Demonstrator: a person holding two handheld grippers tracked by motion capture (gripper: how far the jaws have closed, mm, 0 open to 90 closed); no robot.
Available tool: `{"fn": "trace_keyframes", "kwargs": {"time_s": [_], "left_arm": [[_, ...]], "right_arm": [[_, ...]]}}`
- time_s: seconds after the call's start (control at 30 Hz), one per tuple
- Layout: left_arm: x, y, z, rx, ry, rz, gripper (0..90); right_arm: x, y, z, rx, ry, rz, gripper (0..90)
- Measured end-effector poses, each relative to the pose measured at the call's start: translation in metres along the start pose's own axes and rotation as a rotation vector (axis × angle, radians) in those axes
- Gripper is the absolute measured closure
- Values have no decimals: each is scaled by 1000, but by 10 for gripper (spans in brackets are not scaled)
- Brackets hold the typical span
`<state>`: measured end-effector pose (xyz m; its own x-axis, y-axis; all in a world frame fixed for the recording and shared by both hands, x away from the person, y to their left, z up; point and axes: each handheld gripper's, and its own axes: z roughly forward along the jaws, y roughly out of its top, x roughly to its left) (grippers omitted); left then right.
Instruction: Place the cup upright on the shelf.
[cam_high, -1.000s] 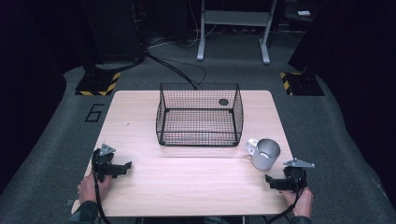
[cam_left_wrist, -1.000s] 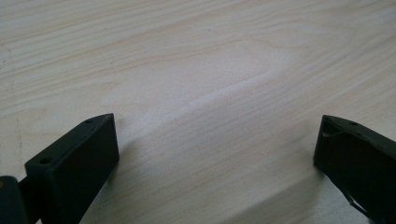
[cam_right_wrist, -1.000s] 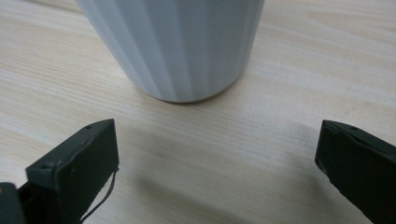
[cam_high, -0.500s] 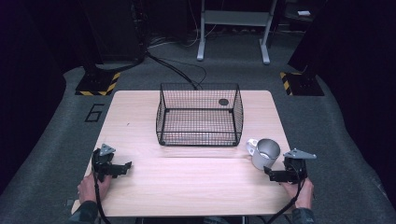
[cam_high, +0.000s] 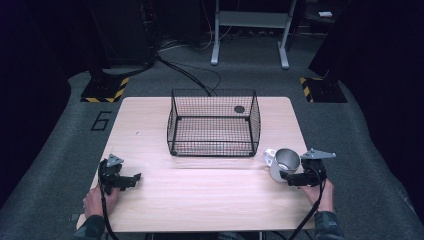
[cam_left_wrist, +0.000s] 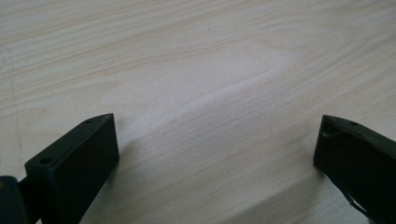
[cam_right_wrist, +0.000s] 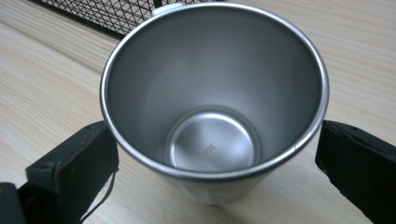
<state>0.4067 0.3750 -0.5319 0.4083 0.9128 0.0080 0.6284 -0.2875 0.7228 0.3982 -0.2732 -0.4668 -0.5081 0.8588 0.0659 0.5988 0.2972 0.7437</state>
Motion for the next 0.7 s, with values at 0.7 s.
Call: {"fn": "trace_keyframes", "kwargs": {"time_s": [0.7], "left_arm": [[0,0,0,0,0,0,1]], "right_arm": [[0,24,18,85,14,-112,0]]}}
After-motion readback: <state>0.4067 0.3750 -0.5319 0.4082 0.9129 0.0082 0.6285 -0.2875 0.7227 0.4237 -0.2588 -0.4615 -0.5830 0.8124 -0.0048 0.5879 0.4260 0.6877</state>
